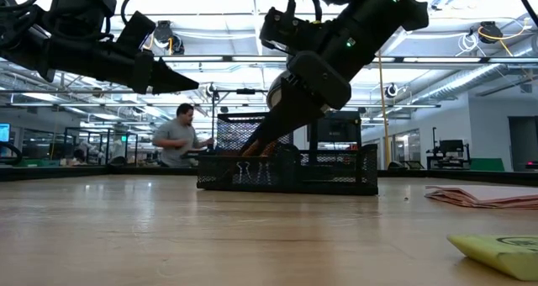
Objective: Pick and place office supplies into organizer
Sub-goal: Adjust the black desk organizer
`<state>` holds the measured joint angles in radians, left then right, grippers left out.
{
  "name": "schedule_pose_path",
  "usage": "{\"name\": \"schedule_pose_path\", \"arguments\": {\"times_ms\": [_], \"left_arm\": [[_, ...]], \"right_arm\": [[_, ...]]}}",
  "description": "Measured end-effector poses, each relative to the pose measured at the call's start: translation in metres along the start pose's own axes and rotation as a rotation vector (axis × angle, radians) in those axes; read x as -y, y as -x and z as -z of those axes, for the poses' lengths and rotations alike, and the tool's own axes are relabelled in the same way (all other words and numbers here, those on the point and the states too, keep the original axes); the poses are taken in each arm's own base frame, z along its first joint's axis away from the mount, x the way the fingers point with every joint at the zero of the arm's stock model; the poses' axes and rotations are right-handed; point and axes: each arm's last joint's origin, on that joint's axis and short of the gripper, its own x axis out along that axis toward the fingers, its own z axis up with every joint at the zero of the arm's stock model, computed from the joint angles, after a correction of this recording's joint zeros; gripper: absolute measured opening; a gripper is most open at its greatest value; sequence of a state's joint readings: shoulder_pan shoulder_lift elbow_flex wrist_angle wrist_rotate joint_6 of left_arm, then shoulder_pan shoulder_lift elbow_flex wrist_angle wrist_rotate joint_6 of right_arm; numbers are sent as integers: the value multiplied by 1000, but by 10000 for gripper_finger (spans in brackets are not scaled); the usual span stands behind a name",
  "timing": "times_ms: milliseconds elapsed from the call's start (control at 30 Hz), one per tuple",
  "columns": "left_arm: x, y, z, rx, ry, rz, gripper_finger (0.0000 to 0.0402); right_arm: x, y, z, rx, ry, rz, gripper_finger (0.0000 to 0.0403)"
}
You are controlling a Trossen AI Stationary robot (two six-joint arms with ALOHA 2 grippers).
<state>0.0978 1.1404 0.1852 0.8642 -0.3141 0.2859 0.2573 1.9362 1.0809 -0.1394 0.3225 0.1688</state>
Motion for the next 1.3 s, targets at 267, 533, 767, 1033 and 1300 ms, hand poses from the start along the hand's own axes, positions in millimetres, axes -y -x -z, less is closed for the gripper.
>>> {"name": "schedule_pose_path", "arguments": {"times_ms": [267, 533, 767, 1033, 1300], "left_arm": [[0, 0, 0, 0, 2, 0, 31], [0, 0, 0, -3, 1, 2, 31], [1, 0, 0, 6, 11, 27, 31], [0, -9, -6, -48, 30, 125, 31], [-1, -50, 7, -208, 49, 177, 30]], "right_arm": [[1, 12, -6, 47, 2, -27, 58], [8, 71, -27, 197, 27, -50, 43], [14, 87, -27, 203, 0, -21, 19], [14, 90, -22, 182, -9, 157, 1], [-21, 101, -12, 186, 24, 77, 0]]}}
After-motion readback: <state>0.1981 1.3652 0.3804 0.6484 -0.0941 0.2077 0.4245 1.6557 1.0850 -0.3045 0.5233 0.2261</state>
